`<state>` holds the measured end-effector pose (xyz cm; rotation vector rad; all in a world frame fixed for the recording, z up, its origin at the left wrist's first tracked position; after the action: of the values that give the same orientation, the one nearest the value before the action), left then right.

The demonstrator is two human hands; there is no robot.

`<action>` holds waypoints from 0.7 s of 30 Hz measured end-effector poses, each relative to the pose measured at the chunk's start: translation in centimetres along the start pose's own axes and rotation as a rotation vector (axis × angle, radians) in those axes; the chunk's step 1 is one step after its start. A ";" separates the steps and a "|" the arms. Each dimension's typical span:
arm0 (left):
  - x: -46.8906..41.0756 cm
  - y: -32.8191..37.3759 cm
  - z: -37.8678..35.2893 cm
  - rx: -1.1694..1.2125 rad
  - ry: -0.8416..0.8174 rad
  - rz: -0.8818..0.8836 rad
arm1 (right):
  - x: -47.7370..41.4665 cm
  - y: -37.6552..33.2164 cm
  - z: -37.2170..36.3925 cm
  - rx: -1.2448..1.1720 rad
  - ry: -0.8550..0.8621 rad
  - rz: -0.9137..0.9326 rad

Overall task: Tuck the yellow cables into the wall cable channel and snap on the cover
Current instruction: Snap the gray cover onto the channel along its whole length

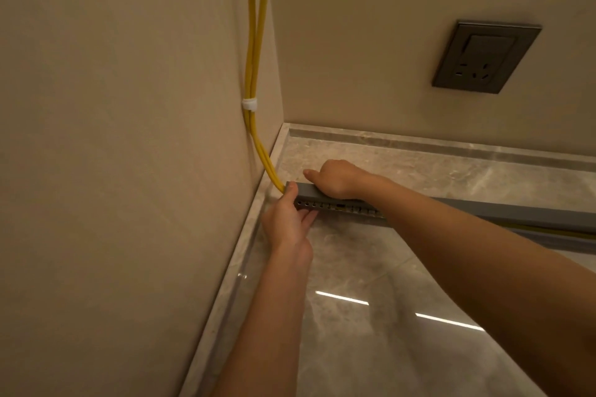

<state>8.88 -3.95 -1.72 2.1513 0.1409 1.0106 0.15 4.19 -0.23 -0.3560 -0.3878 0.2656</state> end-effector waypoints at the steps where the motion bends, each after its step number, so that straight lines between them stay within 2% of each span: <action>1: 0.0 0.0 0.0 0.005 -0.008 0.008 | 0.0 -0.2 -0.1 0.021 -0.006 0.001; 5: 0.1 -0.1 -0.1 0.032 -0.005 0.027 | 0.5 -0.4 -0.4 0.226 -0.001 0.112; 9: 0.5 -0.5 -0.2 0.056 0.066 0.035 | 0.8 -0.4 -0.9 0.327 0.041 0.163; 21: 0.4 -0.3 -0.6 0.043 0.117 0.030 | 1.7 -0.4 -0.8 0.362 0.140 0.166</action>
<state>8.80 -3.28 -1.40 2.1390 0.1886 1.1612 2.06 4.10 -0.26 -0.0492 -0.1659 0.4629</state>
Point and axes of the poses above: each hand's wrist, its own x-axis away from the middle knuckle, its own z-axis out of the back of the hand, y = z × x, the point moved 1 cm from there along -x, towards the middle knuckle, and after that the axes turned 4 degrees about y, right-handed, at the moved point
